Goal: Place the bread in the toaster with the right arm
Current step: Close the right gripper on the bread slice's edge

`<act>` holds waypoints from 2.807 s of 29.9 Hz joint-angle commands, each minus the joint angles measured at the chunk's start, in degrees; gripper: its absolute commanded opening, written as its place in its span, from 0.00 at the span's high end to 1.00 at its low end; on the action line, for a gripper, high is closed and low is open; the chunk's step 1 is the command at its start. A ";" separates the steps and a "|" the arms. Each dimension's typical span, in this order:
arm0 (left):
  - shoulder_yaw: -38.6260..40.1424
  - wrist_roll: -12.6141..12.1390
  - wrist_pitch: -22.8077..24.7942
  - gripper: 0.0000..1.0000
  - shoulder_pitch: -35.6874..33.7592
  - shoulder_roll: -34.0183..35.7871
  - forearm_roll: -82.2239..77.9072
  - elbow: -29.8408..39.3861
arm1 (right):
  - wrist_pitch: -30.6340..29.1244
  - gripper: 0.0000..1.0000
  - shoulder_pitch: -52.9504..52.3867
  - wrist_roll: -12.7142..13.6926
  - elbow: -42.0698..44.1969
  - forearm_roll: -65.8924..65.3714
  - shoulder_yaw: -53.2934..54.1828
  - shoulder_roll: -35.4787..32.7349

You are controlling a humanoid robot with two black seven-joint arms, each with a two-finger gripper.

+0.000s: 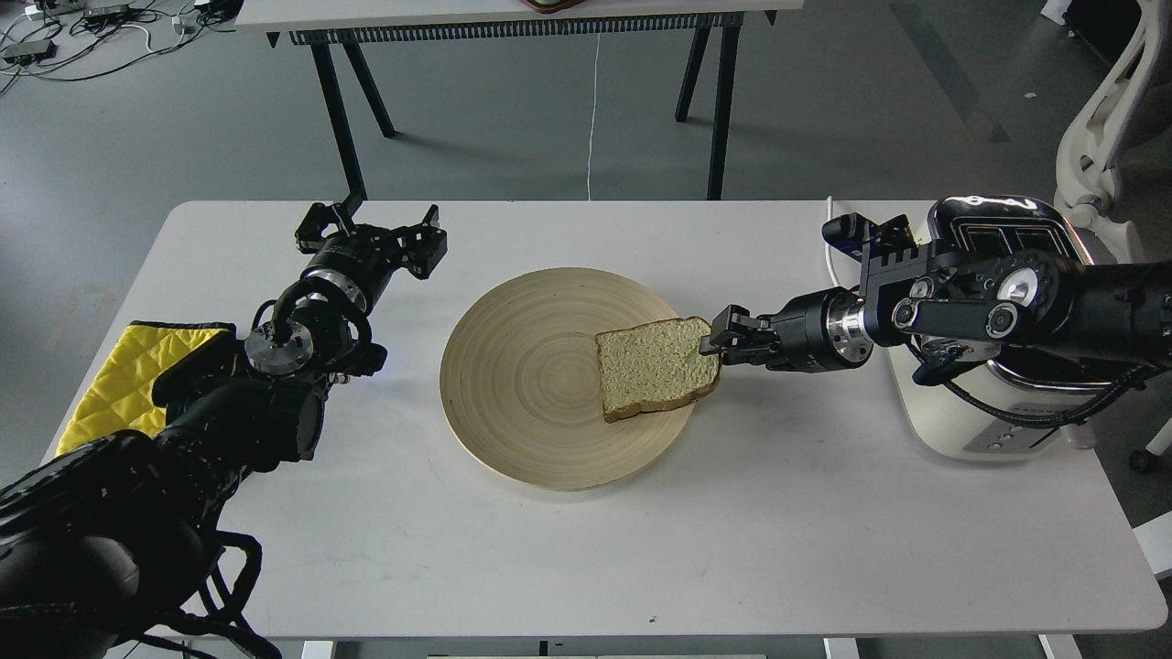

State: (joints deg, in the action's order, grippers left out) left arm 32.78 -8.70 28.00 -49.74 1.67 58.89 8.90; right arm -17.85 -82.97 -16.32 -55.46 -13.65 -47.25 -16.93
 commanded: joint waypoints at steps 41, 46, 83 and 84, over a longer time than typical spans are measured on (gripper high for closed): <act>0.00 0.00 0.00 0.00 0.00 0.00 0.00 -0.03 | 2.47 0.48 2.90 -0.20 -0.97 0.12 1.72 0.76; 0.00 0.00 0.00 0.00 0.00 0.00 0.00 -0.03 | 2.29 0.68 2.99 -0.20 -1.23 0.03 1.64 0.76; 0.00 0.00 0.00 0.00 0.00 0.00 0.00 -0.03 | 3.08 0.92 0.09 -1.87 -1.14 0.65 8.21 -0.73; 0.00 0.00 0.00 0.00 0.00 0.00 0.00 -0.03 | 3.08 0.93 -0.17 -2.13 -1.32 0.65 9.10 -1.60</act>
State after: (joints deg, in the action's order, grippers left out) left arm 32.78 -8.76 28.00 -49.75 1.67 58.89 8.89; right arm -14.86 -82.39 -17.76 -56.37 -13.12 -40.99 -17.32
